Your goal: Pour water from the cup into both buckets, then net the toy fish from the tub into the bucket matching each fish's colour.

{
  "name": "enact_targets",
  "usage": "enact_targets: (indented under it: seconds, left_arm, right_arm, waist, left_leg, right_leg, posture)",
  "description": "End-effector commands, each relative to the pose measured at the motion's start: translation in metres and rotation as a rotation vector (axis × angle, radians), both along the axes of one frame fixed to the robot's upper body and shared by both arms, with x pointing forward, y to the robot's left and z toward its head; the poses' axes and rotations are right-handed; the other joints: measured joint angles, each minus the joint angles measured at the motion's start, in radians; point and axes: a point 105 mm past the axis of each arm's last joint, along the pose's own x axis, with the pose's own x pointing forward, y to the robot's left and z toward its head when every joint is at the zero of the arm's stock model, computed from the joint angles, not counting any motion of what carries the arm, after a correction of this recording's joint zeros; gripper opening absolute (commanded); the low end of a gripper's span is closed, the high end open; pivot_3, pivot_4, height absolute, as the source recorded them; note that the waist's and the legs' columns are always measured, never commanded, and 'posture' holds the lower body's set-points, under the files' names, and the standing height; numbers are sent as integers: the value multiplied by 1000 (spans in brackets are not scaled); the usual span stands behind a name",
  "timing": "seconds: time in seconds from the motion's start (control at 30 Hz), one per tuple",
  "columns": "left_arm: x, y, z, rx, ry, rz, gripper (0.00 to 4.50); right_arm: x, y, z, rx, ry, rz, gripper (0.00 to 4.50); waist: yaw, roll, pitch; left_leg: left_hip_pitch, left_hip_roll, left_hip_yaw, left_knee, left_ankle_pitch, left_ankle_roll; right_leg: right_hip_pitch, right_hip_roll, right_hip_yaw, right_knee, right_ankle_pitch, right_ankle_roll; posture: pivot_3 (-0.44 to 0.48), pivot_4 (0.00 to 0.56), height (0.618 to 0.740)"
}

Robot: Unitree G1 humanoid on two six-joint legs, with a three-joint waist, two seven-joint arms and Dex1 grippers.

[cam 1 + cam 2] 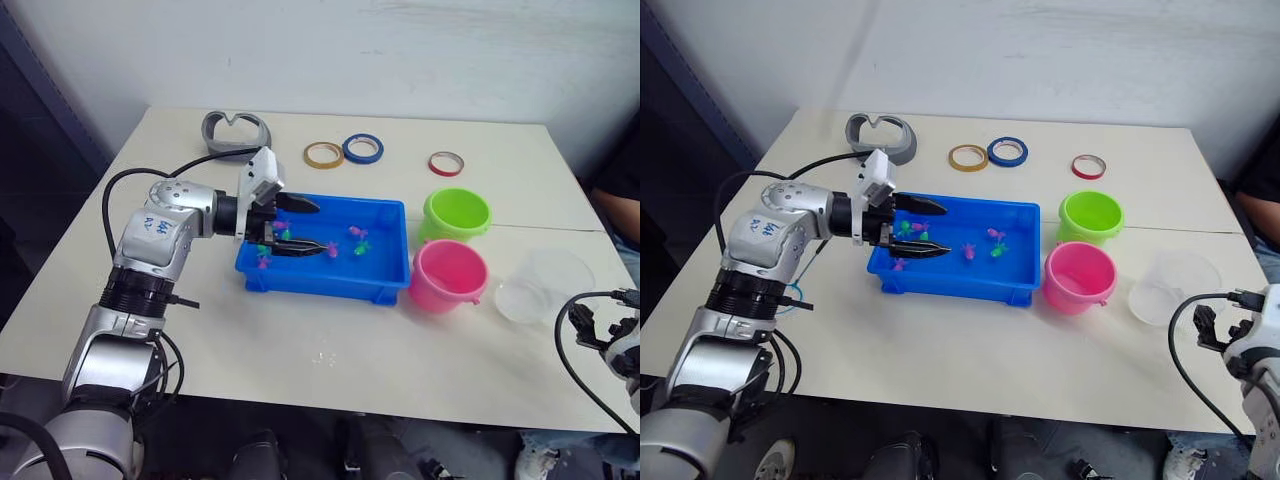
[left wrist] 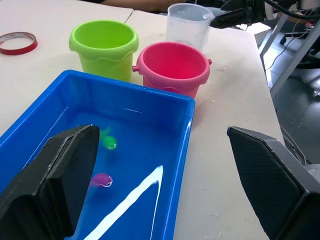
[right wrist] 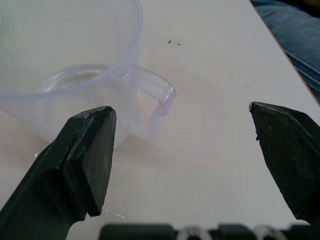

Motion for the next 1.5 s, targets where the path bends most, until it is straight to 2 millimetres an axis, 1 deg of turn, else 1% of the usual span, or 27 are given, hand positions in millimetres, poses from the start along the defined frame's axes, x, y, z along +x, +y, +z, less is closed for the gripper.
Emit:
enact_targets:
  seconds: [0.03, 0.3, 0.53, 0.67, 0.93, 1.17, 1.3, 1.47, 1.5]
  left_arm:
    - [-2, -7, 7, -5, -46, -11, 4467]
    - [-3, -10, 10, -22, -57, -8, 4467]
    - [-3, -23, 6, -28, -49, -35, 4467]
    - [-1, -26, 5, -30, -50, -34, 4467]
    - [1, -29, 7, -35, -66, -29, 4467]
    - [1, -29, 7, -36, -73, -28, 4467]
    - [1, -29, 8, -37, -77, -23, 4467]
    - [1, -34, 5, -41, -75, -24, 4467]
    - [0, -36, 4, -43, -73, -24, 4494]
  right_arm:
    - [5, -9, 9, -58, -29, -50, 4500]
    - [5, -18, 3, -51, -83, -173, 4500]
    - [14, -9, -8, -6, -137, -218, 4500]
    - [19, -4, -13, 17, -170, -243, 4500]
    - [26, -5, -15, 36, -234, -307, 4500]
    - [32, -4, -14, 40, -270, -316, 4500]
    - [40, -6, -16, 42, -284, -326, 4500]
    - [49, -2, -17, 34, -287, -312, 4500]
    - [50, -2, -16, 26, -286, -311, 4257]
  waist:
    - [1, 0, 0]
    - [2, 0, 0]
    - [2, 0, 0]
    - [2, 0, 0]
    - [-14, 0, 0]
    - [-19, 0, 0]
    - [-20, 0, 0]
    - [-21, 0, 0]
    - [-21, 0, 0]
  left_leg:
    - [0, 0, 1, 0, 0, 0]
    - [0, 0, 3, 1, 0, 0]
    - [0, 0, 5, 1, 0, 0]
    - [0, 0, 7, 1, 0, 0]
    - [0, 0, 9, 3, 0, 0]
    - [0, 0, 9, 4, 0, 0]
    - [0, 0, 10, 5, 0, 0]
    - [0, 0, 10, 5, 0, 0]
    - [0, 0, 10, 5, 0, 0]
  right_leg:
    - [-1, 0, 1, 1, 0, 0]
    - [-3, 0, 2, 4, 0, 0]
    - [-5, 0, 3, 5, 0, 0]
    - [-6, 0, 5, 7, 0, 0]
    - [-7, 0, 7, 10, 0, 0]
    - [-8, 0, 8, 11, 0, 0]
    - [-8, 0, 8, 12, 0, 0]
    - [-8, 1, 9, 12, 0, 0]
    - [-8, 1, 9, 12, 0, 0]
  posture:
    - [0, 150, 693]
    - [0, 150, 693]
    - [0, 150, 693]
    - [0, 150, 693]
    - [0, 150, 693]
    - [0, 150, 693]
    - [0, 150, 693]
    - [0, 150, 693]
    - [0, 150, 693]
